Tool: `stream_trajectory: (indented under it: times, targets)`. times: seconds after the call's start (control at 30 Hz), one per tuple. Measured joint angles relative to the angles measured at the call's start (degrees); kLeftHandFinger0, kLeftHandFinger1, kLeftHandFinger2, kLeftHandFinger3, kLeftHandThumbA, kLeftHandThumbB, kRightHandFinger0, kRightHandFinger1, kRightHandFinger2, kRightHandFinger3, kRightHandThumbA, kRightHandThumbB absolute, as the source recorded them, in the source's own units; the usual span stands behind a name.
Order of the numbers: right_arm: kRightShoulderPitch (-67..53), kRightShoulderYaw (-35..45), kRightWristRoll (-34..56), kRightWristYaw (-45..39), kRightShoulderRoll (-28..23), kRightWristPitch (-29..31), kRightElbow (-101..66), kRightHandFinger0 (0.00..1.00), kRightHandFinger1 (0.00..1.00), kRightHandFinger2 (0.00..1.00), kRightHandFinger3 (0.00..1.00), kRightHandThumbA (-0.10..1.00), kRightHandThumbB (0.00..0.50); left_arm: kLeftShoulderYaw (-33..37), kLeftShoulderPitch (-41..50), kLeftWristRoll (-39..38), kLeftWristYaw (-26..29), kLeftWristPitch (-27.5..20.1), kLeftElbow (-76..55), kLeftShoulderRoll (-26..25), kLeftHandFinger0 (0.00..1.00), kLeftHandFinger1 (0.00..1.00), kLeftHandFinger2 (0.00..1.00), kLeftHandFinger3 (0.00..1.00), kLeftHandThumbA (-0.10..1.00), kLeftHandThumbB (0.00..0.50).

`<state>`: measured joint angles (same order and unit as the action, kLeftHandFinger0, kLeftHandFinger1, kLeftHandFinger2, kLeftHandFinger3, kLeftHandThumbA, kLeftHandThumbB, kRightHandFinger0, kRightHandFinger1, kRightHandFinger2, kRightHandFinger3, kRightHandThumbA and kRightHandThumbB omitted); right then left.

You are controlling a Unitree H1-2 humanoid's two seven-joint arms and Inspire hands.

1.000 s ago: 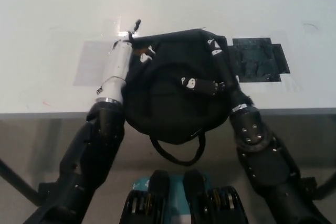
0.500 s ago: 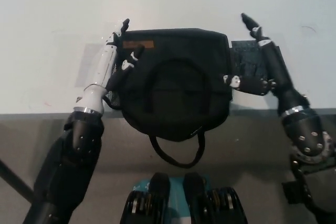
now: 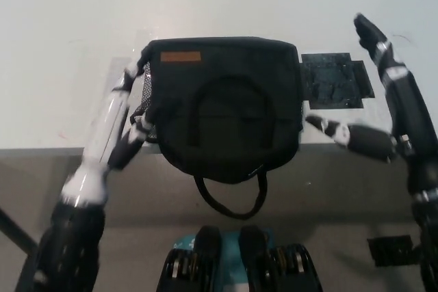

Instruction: A soft travel bag is kept infront of the robot in the middle of the desk and the robot uses both its hands to press it to reduce its size

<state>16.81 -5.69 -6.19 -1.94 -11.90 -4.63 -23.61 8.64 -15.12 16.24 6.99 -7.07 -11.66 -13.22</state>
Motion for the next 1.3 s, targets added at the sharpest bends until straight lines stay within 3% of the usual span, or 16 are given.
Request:
stream_trajectory:
  times: [0.07, 0.1, 0.23, 0.33, 0.43, 0.5, 0.67, 0.77, 0.9, 1.0, 1.3]
  targets:
    - [-3.13, -0.07, 0.28, -0.03, 0.02, 0.13, -2.75, 1.0, 1.0, 1.0, 1.0, 1.0, 0.137, -0.03, 4.18, -0.55, -0.05, -0.03, -4.71, 0.02, 1.0, 1.0, 1.0, 1.0, 1.0, 0.327]
    - [-4.4, -0.14, 0.44, -0.04, 0.03, 0.33, -4.02, 1.0, 1.0, 1.0, 1.0, 1.0, 0.156, -0.04, 6.37, -0.77, -0.05, -0.1, -6.47, 0.03, 1.0, 1.0, 1.0, 1.0, 1.0, 0.331]
    - [-12.48, -1.38, 1.59, -0.16, 0.51, 3.18, -9.17, 1.0, 1.0, 1.0, 1.0, 1.0, 0.131, -0.14, 18.16, -2.05, -0.03, -1.45, -15.49, 0.02, 1.0, 1.0, 1.0, 1.0, 1.0, 0.358]
    - [-18.53, -2.8, 2.15, -0.22, 1.67, 5.82, -9.69, 1.0, 1.0, 1.0, 1.0, 1.0, 0.202, -0.18, 25.59, -3.5, -0.06, -3.22, -18.16, 0.04, 1.0, 1.0, 1.0, 1.0, 1.0, 0.342]
    - [-22.25, -3.24, 3.42, -0.23, 2.83, 8.51, -8.73, 1.0, 1.0, 1.0, 1.0, 1.0, 0.214, -0.36, 29.94, -4.82, -0.19, -5.17, -18.2, 0.0, 1.0, 1.0, 1.0, 1.0, 1.0, 0.331]
    - [-24.04, -3.19, 4.2, -0.21, 3.92, 10.7, -6.19, 1.0, 1.0, 1.0, 1.0, 1.0, 0.182, -0.48, 31.61, -5.55, -0.46, -6.42, -17.54, 0.03, 1.0, 1.0, 1.0, 1.0, 1.0, 0.344]
    - [-26.79, -2.98, 5.46, -0.23, 6.11, 14.84, 2.86, 1.0, 1.0, 1.0, 1.0, 1.0, 0.15, -0.48, 32.44, -7.2, -1.17, -8.6, -11.0, 0.26, 1.0, 1.0, 1.0, 1.0, 1.0, 0.291]
    - [-27.04, -2.51, 6.1, -0.32, 6.71, 17.73, 10.18, 1.0, 1.0, 1.0, 1.0, 1.0, 0.191, -0.54, 31.68, -8.39, -1.58, -9.37, -5.18, 0.76, 1.0, 1.0, 1.0, 1.0, 1.0, 0.234]
    - [-26.32, -1.99, 7.42, -0.79, 7.25, 20.3, 17.79, 1.0, 1.0, 1.0, 1.0, 1.0, 0.225, -0.98, 30.05, -9.8, -2.04, -10.02, 1.1, 1.43, 1.0, 1.0, 1.0, 1.0, 1.0, 0.279]
    - [-25.44, -1.72, 8.4, -1.17, 7.62, 21.08, 20.37, 1.0, 1.0, 1.0, 1.0, 1.0, 0.217, -1.56, 28.86, -10.11, -2.07, -10.41, 5.13, 1.72, 1.0, 1.0, 1.0, 1.0, 1.0, 0.317]
    - [-24.87, -1.44, 8.89, -1.7, 8.98, 23.83, 26.06, 1.0, 1.0, 1.0, 1.0, 1.0, 0.214, -2.75, 27.72, -11.08, -3.76, -10.43, 10.76, 1.61, 1.0, 1.0, 1.0, 1.0, 1.0, 0.294]
